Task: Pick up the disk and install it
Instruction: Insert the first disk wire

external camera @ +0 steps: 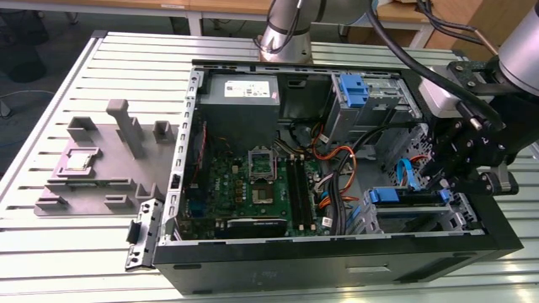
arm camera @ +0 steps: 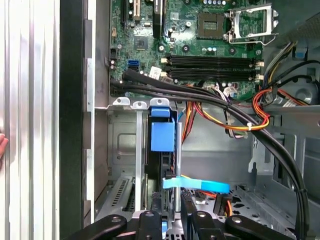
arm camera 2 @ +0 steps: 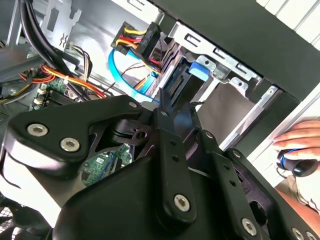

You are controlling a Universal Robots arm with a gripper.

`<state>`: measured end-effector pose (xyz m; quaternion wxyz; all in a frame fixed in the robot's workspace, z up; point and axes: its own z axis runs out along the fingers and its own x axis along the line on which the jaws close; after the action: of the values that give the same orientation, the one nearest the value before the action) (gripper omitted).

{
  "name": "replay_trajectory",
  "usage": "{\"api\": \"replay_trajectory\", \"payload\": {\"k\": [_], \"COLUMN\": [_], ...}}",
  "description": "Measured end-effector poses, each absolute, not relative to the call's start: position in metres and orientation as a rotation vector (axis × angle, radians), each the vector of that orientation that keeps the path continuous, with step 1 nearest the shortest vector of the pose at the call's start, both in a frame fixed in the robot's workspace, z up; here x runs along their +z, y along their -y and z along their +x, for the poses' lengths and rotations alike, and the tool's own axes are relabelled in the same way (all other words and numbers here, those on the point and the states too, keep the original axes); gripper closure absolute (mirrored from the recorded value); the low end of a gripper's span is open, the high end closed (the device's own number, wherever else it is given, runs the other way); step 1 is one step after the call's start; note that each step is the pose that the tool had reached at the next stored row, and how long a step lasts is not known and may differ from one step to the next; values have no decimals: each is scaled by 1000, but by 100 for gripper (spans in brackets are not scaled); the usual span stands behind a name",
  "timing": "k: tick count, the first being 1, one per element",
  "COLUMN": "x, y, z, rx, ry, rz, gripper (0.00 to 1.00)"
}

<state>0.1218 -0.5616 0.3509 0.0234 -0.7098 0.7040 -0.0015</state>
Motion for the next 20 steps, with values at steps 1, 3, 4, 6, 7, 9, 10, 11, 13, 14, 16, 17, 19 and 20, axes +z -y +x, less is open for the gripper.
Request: {"api": "replay_trajectory", "payload": {"k": [1,3,4,6,7,9,10,11,13,14,16,17,19,20], "x": [351,351,351,351,351,351,351,351,351,351,350,350,350,350], "y": [562,562,562,562,562,562,562,562,562,562,562,562,562,562], "z": [122,122,122,122,122,123,123,123,123,123,123,123,123,123], "rx": [-5,-5,-5,-5,-1,15,23,24,24,24,24,23,23,23], "ry": [-2184,-2188,-2188,-2188,-2190,-2196,-2199,-2199,-2199,-2199,-2216,-2230,-2236,-2236], "rz": [-2193,-2189,-2189,-2189,-2191,-2197,-2200,-2200,-2200,-2199,-2183,-2168,-2162,-2162], "gripper": [71,71,71,71,71,71,71,71,71,71,71,71,71,71]}}
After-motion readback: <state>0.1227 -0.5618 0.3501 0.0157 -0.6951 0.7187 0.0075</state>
